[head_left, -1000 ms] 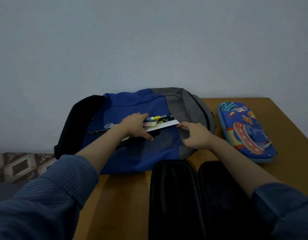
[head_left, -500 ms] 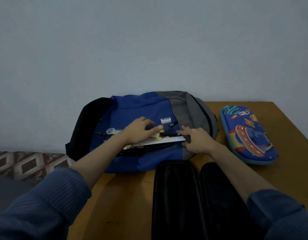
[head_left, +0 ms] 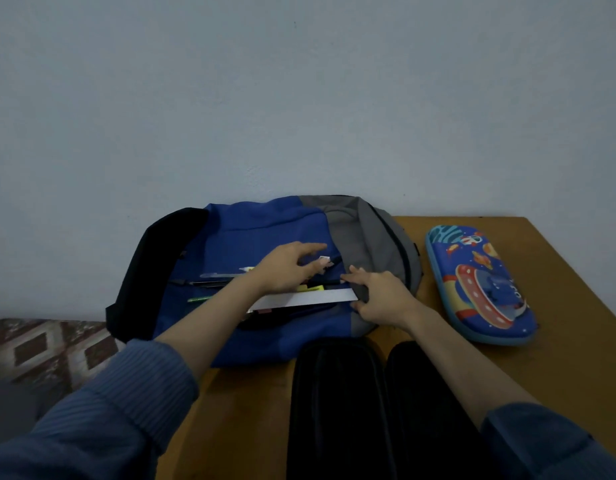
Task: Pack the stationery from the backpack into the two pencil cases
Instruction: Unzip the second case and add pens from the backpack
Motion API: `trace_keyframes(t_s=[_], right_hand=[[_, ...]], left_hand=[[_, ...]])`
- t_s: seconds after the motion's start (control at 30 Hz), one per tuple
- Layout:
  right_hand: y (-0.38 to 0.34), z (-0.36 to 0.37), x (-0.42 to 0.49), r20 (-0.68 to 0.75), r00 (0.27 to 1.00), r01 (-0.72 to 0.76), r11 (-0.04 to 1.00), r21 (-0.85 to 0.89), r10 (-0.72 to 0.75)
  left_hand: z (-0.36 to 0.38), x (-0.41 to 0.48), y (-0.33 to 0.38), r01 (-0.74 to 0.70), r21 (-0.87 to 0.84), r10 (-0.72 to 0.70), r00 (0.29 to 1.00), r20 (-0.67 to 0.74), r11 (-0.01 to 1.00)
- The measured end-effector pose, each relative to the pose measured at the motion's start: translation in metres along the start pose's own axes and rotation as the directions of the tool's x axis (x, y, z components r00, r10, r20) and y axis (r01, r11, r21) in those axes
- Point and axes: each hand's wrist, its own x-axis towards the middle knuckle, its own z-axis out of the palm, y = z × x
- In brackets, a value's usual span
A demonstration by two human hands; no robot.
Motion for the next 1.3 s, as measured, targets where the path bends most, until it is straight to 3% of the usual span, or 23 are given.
trace_keyframes(t_s=[0.1, 0.2, 0.3, 0.63, 0.77, 0.87, 0.97, 1.07, 1.17, 1.3], right_hand=[[-0.003, 0.0, -0.002, 0.012, 1.0, -0.01, 1.0, 0.005, 0.01], [-0.004, 0.0, -0.003, 0.015, 1.0, -0.022, 1.0, -0.004, 0.022], [-0.005, 0.0, -0.004, 0.014, 0.999, -0.031, 1.0, -0.006, 0.031], [-0.004, 0.002, -0.002, 0.023, 0.999, -0.037, 0.999, -0.018, 0.038], [-0.002, 0.004, 0.0, 0.013, 0.999, -0.036, 0.999, -0.006, 0.036], [0.0, 0.005, 0.0, 0.004, 1.0, -0.028, 1.0, 0.011, 0.028], [0.001, 0.007, -0.001, -0.01, 1.0, -0.024, 0.999, 0.044, 0.024], [0.003, 0.009, 0.0, -0.028, 0.999, -0.014, 0.997, 0.077, 0.016], [0.005, 0.01, 0.001, -0.047, 0.999, -0.006, 0.995, 0.098, 0.01], [0.006, 0.012, 0.002, -0.061, 0.998, 0.007, 0.996, 0.093, -0.001]], left_hand=[[-0.021, -0.016, -0.017, 0.068, 0.096, -0.062, 0.996, -0.063, 0.993], [-0.032, -0.031, -0.05, 0.217, 0.274, -0.232, 0.972, 0.025, 0.937], [-0.029, -0.048, -0.061, 0.287, 0.33, -0.318, 0.947, 0.043, 0.899], [-0.028, -0.054, -0.042, 0.188, 0.392, -0.186, 0.982, -0.042, 0.901], [-0.021, -0.045, -0.024, 0.089, 0.275, -0.047, 0.987, -0.156, 0.957], [-0.011, -0.032, -0.004, 0.012, 0.204, 0.014, 0.992, -0.126, 0.979], [0.0, -0.021, 0.014, -0.045, 0.243, 0.065, 0.995, -0.073, 0.969], [0.009, -0.011, 0.02, -0.011, 0.372, 0.029, 0.999, -0.044, 0.928], [0.014, -0.005, 0.02, 0.072, 0.374, -0.051, 0.996, -0.068, 0.925], [0.011, -0.004, 0.025, 0.019, 0.397, -0.014, 1.0, -0.016, 0.918]])
